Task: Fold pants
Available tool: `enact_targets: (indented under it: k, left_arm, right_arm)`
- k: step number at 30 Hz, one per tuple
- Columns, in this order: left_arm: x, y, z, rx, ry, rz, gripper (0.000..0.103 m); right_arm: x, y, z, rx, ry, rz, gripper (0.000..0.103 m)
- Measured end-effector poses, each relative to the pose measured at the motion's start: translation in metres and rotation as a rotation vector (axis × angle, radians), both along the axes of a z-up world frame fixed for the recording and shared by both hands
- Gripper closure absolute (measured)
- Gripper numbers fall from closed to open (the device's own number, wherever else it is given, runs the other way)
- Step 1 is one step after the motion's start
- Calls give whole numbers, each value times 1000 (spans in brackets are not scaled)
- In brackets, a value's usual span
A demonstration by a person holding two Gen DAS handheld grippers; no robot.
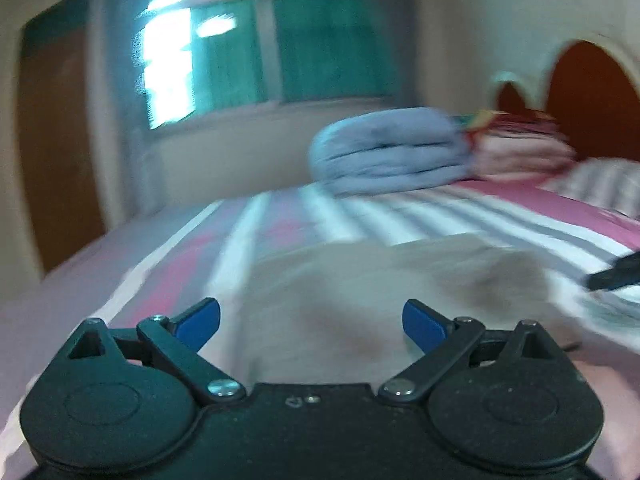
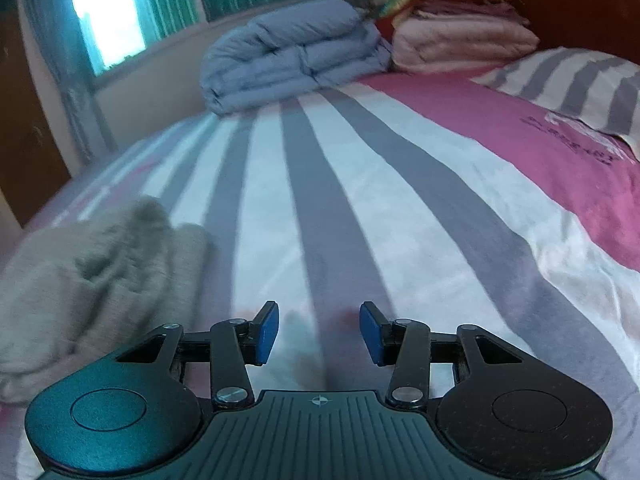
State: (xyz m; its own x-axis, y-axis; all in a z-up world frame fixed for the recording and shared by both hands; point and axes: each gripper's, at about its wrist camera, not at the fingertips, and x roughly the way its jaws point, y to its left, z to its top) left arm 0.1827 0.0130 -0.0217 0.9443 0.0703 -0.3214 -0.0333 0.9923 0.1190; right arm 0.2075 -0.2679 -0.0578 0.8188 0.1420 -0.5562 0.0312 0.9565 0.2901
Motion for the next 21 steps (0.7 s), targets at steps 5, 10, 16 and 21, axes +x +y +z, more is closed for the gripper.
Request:
enact_targets:
  k: [5,10,16,21]
  left_arm:
    - [-2,69,-15,-141,45,142,11]
    - [-7,105,-31,-275,48,244,11]
    - [-2,115,-34,-297,77,247,10]
    - [-5,130,-39,-346,86,268,10]
  right_arm:
    - [-11,22,17,123,-133,116,58]
    - [-17,52,27,184,-211,250,40]
    - [-1,105,20,9,-176,355,61]
    - [-15,94,32,98,-252,311,89]
